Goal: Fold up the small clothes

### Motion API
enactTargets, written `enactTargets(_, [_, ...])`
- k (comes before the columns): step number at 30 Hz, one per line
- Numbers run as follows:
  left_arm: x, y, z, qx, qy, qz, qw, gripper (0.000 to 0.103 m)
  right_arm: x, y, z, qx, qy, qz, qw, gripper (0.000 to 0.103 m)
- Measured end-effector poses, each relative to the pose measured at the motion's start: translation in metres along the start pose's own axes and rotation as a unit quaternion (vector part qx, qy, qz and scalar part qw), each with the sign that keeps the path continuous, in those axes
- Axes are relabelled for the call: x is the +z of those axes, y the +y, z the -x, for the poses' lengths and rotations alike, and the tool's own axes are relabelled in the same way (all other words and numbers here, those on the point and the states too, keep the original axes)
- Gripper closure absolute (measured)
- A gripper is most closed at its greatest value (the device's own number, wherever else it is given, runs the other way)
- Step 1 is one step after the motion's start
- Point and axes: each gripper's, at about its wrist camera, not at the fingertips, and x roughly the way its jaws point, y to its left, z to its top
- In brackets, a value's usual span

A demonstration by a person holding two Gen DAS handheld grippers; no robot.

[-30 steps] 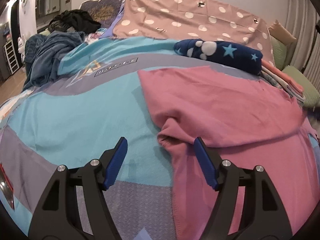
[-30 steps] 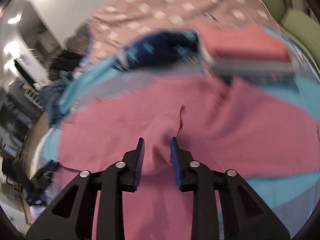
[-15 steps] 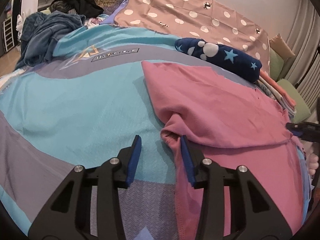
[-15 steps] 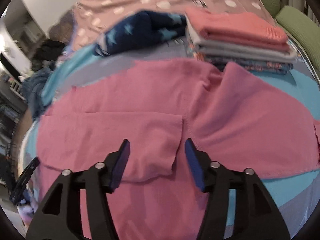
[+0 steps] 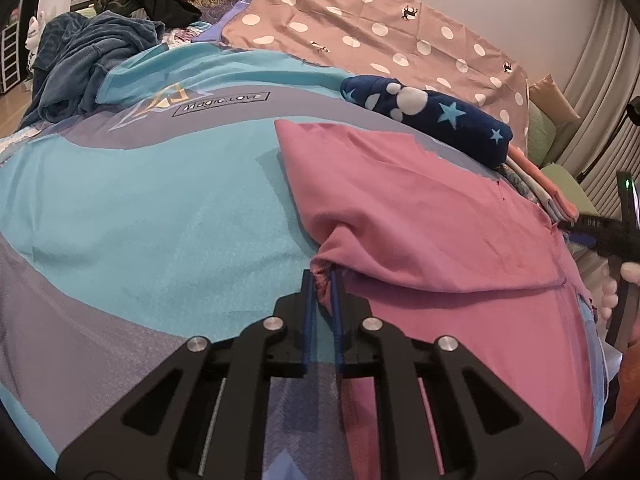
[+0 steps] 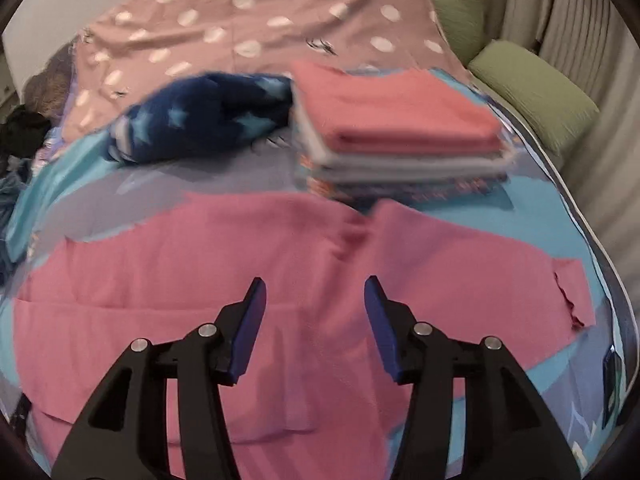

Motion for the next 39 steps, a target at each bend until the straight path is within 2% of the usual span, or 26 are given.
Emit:
enactTargets(1, [0.000, 0.000, -0.001, 0.000, 0.002, 0.002, 1.0000, 0.091, 0.003, 0.021, 0.002, 0.020, -0.002, 0.033, 0.999, 0.051])
enactTargets(2, [0.000, 0.002, -0.002, -0.001, 0.003, 0.003, 1.0000, 0.084, 0.006, 0.052, 0.004, 0.049, 0.004, 0.082, 0.995, 0.051])
enactTargets(3, [0.000, 0.002, -0.002, -0.004, 0.004, 0.004, 1.0000, 0.077, 0.007, 0.082, 0.004, 0.078, 0.010, 0.124, 0.989, 0.051])
enactTargets(5, [0.000, 0.002, -0.002, -0.011, 0.002, 0.007, 0.9999, 0.072, 0.007, 0.142, 0.005, 0.125, 0.020, 0.203, 0.971, 0.051])
enactTargets(8, [0.001, 0.004, -0.004, -0.023, 0.003, 0.013, 0.9997, 0.071, 0.005, 0.226, 0.004, 0.161, 0.021, 0.288, 0.944, 0.051])
enactTargets(11, [0.001, 0.009, -0.006, -0.036, 0.004, 0.030, 0.9989, 0.073, 0.004, 0.293, -0.008, 0.198, 0.052, 0.331, 0.921, 0.051])
enactTargets(14, [0.002, 0.014, -0.008, -0.049, 0.005, 0.043, 0.9978, 0.073, 0.000, 0.344, -0.019, 0.192, 0.065, 0.365, 0.909, 0.051])
enactTargets(18, [0.002, 0.017, -0.009, -0.064, 0.002, 0.053, 0.9965, 0.073, -0.010, 0.381, -0.041, 0.169, 0.084, 0.401, 0.896, 0.051])
enactTargets(20, [0.001, 0.017, -0.010, -0.069, 0.002, 0.055, 0.9961, 0.074, -0.014, 0.390, -0.053, 0.152, 0.087, 0.409, 0.896, 0.053])
enactTargets(21, [0.001, 0.017, -0.010, -0.071, 0.001, 0.057, 0.9958, 0.083, -0.015, 0.391, -0.057, 0.150, 0.087, 0.410, 0.896, 0.064])
enactTargets(22, [0.001, 0.017, -0.010, -0.075, 0.001, 0.057, 0.9955, 0.093, -0.015, 0.393, -0.062, 0.149, 0.092, 0.406, 0.897, 0.098])
enactTargets(23, [0.001, 0.018, -0.009, -0.077, 0.000, 0.058, 0.9953, 0.099, -0.011, 0.394, -0.064, 0.159, 0.092, 0.388, 0.903, 0.101])
enactTargets(27, [-0.004, 0.018, -0.005, -0.025, 0.008, 0.053, 0.9982, 0.099, 0.005, 0.396, -0.066, 0.184, 0.071, 0.350, 0.916, 0.101])
enactTargets(30, [-0.006, 0.014, -0.001, -0.015, 0.007, 0.038, 0.9991, 0.099, 0.018, 0.392, -0.075, 0.215, 0.065, 0.311, 0.923, 0.103])
enactTargets(34, [-0.006, 0.019, -0.003, -0.023, 0.013, 0.043, 0.9987, 0.099, 0.025, 0.376, -0.084, 0.225, 0.101, 0.271, 0.930, 0.100])
enactTargets(36, [-0.006, 0.023, -0.003, -0.031, 0.012, 0.049, 0.9982, 0.098, 0.028, 0.356, -0.069, 0.228, 0.081, 0.266, 0.933, 0.095])
enactTargets(39, [-0.005, 0.025, 0.003, -0.034, -0.002, 0.046, 0.9983, 0.097, 0.022, 0.305, -0.031, 0.251, 0.053, 0.265, 0.929, 0.094])
